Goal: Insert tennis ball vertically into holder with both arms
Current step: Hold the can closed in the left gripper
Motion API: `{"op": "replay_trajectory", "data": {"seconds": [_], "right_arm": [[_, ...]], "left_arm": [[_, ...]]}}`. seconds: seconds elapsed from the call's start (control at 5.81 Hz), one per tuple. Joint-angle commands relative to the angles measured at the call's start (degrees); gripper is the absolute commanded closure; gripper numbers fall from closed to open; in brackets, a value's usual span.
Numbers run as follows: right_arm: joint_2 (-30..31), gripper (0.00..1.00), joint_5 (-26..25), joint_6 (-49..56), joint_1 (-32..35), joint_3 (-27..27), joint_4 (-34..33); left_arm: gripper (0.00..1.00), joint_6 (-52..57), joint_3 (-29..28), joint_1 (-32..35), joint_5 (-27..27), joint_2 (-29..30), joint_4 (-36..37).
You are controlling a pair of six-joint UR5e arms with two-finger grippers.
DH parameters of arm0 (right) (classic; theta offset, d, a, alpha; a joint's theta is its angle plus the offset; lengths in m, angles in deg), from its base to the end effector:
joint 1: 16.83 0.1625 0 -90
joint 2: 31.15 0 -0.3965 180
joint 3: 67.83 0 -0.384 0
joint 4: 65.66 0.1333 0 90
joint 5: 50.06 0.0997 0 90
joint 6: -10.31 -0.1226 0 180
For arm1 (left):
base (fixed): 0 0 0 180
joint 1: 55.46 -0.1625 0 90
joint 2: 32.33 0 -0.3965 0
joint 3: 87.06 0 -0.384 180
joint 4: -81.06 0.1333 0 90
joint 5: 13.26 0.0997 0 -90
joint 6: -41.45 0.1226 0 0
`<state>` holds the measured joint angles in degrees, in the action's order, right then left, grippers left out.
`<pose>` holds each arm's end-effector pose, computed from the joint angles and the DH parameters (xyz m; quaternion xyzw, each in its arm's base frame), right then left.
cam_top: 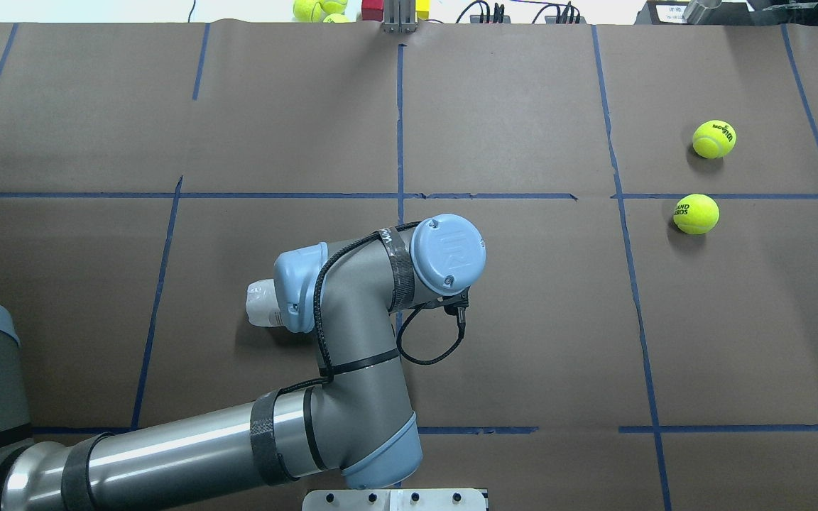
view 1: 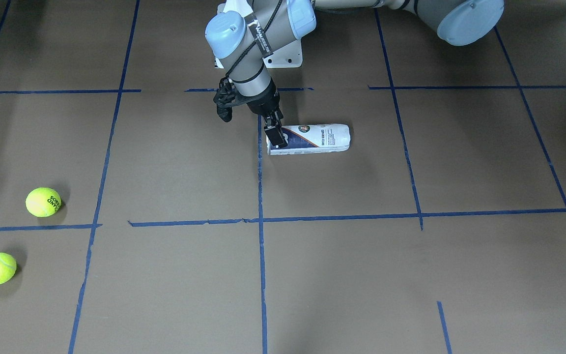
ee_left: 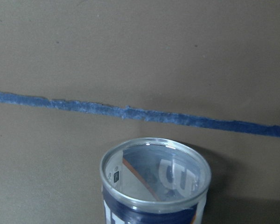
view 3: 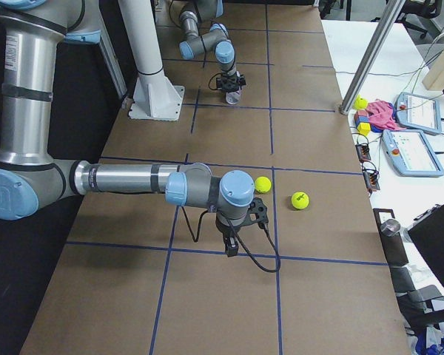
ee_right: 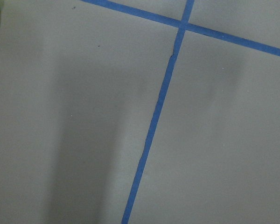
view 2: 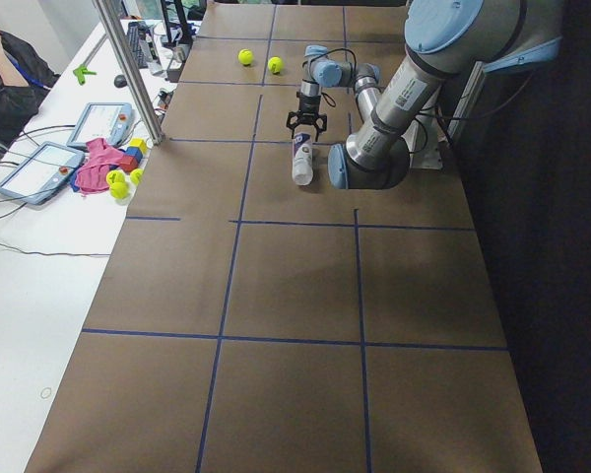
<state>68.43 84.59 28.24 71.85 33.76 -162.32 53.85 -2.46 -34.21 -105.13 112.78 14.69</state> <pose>0.0377 -0.4111 0.6350 0.0177 -0.3810 -0.1393 0.9138 0.6214 -0.3804 0.1626 0.1914 0.1205 0.6364 0.7375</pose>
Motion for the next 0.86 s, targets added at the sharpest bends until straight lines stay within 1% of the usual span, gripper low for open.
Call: {"op": "replay_trajectory", "data": {"seconds": [0.0, 0.17, 0.52, 0.69], "right_arm": [[0.0, 0.0, 0.0, 0.0, 0.0, -0.1, 0.0], [0.0, 0.0, 0.0, 0.0, 0.0, -0.1, 0.0], [0.0, 0.0, 0.0, 0.0, 0.0, -0.2, 0.0], [0.0, 0.0, 0.0, 0.0, 0.0, -0.2, 0.0]], "left_arm": [[0.02, -0.3, -3.6, -0.1, 0.1, 0.0, -4.2], [0.02, -0.3, -4.5, -0.1, 0.1, -0.1, -5.5], [0.03, -0.3, -5.1, -0.1, 0.0, -0.4, -5.6], [0.12, -0.4, -5.1, -0.1, 0.1, -0.4, -5.6]]}}
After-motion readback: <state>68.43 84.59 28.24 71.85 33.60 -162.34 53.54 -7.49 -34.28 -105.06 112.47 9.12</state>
